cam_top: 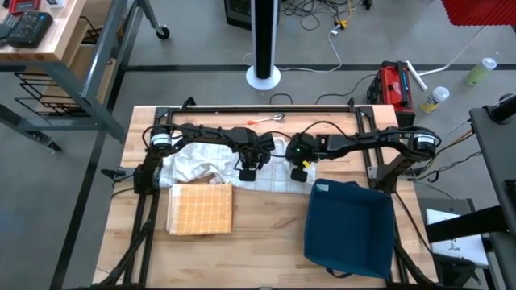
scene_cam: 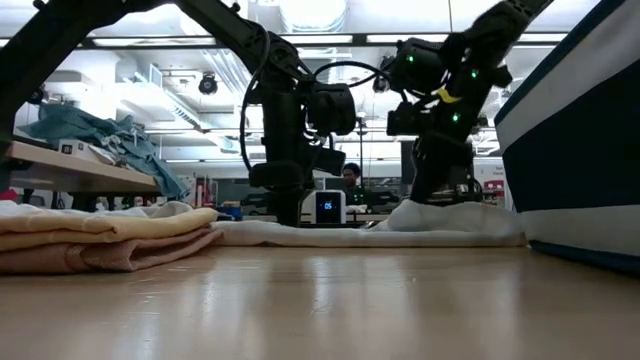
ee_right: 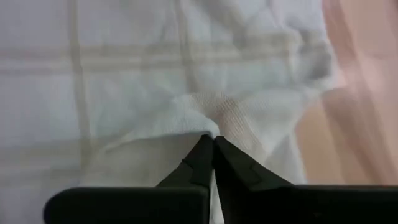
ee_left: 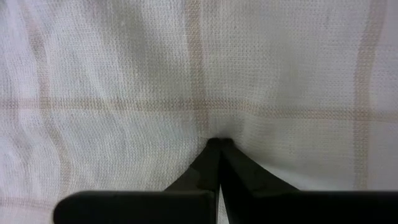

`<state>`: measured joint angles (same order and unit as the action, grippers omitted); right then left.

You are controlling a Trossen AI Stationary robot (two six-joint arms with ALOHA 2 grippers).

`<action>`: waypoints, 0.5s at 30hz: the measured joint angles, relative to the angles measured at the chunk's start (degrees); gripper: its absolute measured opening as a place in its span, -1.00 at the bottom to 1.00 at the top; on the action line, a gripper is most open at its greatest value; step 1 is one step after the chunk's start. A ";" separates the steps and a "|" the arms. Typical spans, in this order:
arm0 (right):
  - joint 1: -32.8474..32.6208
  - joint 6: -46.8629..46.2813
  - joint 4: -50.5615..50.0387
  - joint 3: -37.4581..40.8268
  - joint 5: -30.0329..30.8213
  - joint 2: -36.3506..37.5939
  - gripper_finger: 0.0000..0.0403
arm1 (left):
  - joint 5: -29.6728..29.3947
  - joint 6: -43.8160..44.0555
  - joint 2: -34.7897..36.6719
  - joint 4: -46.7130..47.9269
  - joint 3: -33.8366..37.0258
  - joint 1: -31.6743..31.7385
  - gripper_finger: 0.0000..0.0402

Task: Fold towel
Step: Fold the white towel

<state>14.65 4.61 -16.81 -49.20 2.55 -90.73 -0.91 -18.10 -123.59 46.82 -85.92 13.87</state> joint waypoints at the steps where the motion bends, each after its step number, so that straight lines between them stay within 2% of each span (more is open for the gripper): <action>1: -0.04 0.37 -1.33 -0.35 0.90 0.49 -0.97 | 0.08 0.15 0.00 -0.05 0.04 0.03 -1.00; 6: -0.04 3.36 -13.69 -4.97 6.20 1.52 -0.99 | 0.20 0.63 0.03 -0.23 0.19 0.02 -1.00; 11: -0.54 6.34 -24.46 -8.94 16.50 1.52 -0.99 | 0.15 1.17 0.07 -0.34 0.26 0.00 -1.00; 15: -0.50 8.46 -28.77 -10.63 18.51 1.53 -0.99 | 0.17 1.97 0.07 -0.94 0.30 0.00 -1.00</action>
<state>14.15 13.08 -45.57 -59.83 21.06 -89.20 -0.74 -16.13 -123.52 45.87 -85.62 13.87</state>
